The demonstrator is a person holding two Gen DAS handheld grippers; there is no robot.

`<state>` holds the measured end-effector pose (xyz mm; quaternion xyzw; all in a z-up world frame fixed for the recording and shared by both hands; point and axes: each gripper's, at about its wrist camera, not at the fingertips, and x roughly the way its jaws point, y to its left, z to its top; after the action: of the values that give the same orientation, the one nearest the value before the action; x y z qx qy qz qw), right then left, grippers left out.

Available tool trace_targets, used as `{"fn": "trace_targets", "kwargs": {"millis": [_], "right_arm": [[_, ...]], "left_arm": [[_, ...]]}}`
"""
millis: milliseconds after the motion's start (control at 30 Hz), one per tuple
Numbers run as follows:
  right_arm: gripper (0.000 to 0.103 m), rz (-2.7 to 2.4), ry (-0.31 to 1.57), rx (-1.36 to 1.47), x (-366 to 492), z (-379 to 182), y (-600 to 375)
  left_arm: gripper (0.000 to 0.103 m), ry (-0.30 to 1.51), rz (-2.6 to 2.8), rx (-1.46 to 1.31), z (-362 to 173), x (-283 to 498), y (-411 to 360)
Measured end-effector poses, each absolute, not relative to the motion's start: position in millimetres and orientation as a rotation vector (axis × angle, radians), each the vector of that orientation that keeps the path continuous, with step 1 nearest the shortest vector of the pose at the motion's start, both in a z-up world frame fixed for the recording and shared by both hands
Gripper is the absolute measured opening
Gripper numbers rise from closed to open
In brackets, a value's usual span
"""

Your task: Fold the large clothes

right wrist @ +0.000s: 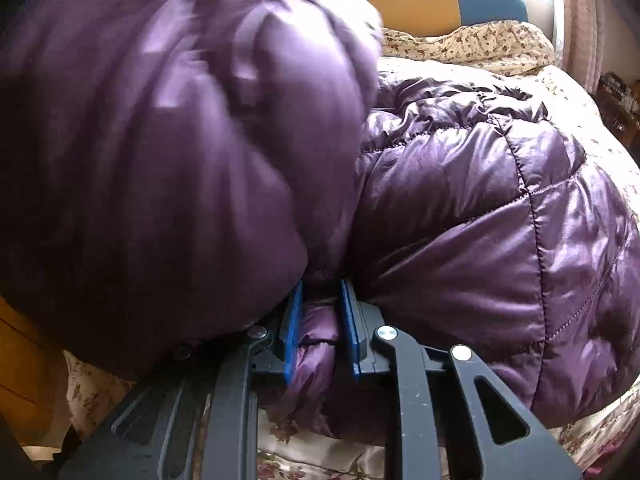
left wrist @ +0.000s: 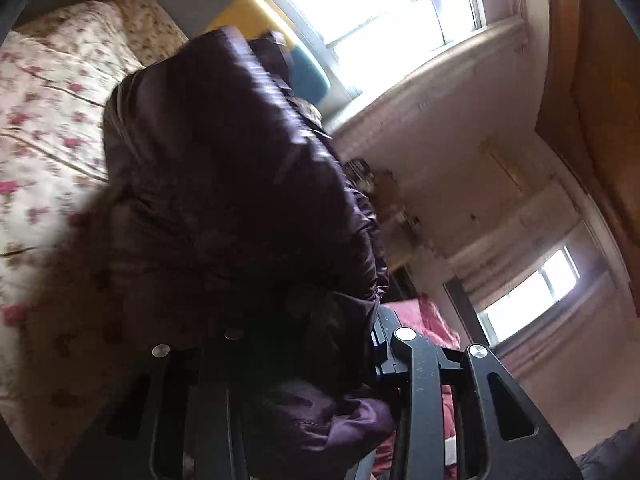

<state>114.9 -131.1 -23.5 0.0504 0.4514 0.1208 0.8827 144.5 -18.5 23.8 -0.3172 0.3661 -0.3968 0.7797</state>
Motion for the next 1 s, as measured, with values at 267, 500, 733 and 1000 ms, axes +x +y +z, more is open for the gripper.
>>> {"fn": "trace_targets", "kwargs": {"millis": [267,500,733,1000], "right_arm": [[0.021,0.321,0.956,0.180,103,-8,-165],[0.030,0.232,0.943,0.194,73,18,-219],[0.037,0.018,0.948,0.230,55,20,-300],[0.038,-0.145,0.990,0.226,53,11,-362]], "left_arm": [[0.035,0.864,-0.905,-0.663,7,170,-66],[0.035,0.929,-0.886,-0.639,-9,180,-100],[0.041,0.973,-0.869,-0.606,-23,181,-131],[0.065,0.983,-0.880,-0.520,-21,183,-149]]}}
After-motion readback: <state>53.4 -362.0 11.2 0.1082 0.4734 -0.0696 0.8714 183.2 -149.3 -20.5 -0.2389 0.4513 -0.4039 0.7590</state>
